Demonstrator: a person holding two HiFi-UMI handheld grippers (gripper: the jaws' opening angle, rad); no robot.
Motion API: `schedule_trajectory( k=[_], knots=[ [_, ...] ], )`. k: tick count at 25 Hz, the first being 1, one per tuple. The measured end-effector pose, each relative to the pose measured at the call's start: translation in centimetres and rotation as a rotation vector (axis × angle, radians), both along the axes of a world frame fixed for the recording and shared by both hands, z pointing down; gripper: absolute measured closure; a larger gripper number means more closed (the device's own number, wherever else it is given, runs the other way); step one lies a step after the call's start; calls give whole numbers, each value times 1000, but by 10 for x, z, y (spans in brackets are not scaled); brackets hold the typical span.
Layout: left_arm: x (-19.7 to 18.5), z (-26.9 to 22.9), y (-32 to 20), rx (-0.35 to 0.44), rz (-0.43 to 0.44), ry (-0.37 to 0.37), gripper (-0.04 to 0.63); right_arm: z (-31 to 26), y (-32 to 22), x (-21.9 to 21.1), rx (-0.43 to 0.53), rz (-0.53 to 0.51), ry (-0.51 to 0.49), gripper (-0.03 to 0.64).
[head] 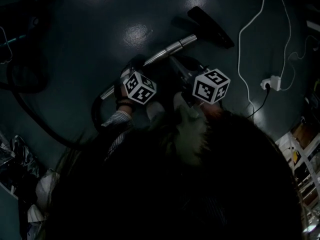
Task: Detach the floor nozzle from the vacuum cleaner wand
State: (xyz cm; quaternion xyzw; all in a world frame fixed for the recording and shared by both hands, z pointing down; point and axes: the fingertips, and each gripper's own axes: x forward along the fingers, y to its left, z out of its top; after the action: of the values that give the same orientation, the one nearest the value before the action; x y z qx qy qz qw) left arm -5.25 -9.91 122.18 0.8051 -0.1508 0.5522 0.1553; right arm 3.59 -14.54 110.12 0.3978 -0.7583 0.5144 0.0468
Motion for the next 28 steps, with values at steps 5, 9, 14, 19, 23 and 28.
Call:
schedule_trajectory(
  k=[5,9,14,19,23,28],
  knots=[
    [-3,-56,-23,26,-41,7,410,-54,-31,9,63,37,18,615],
    [1,-130,-43,56,-71,13,408,-125,-53,22,106,90,17,615],
    [1,-250,-80,118,-124,48,408,-247,-83,30,186,165,2,614],
    [-2,-393,-109,189,-198,93,408,-407,-106,37,294,197,-31,614],
    [-8,-507,-131,268,-253,129,408,-528,-117,25,407,164,-49,614],
    [-23,-631,-140,359,-314,167,408,-666,-113,-1,540,133,-101,614]
  ],
)
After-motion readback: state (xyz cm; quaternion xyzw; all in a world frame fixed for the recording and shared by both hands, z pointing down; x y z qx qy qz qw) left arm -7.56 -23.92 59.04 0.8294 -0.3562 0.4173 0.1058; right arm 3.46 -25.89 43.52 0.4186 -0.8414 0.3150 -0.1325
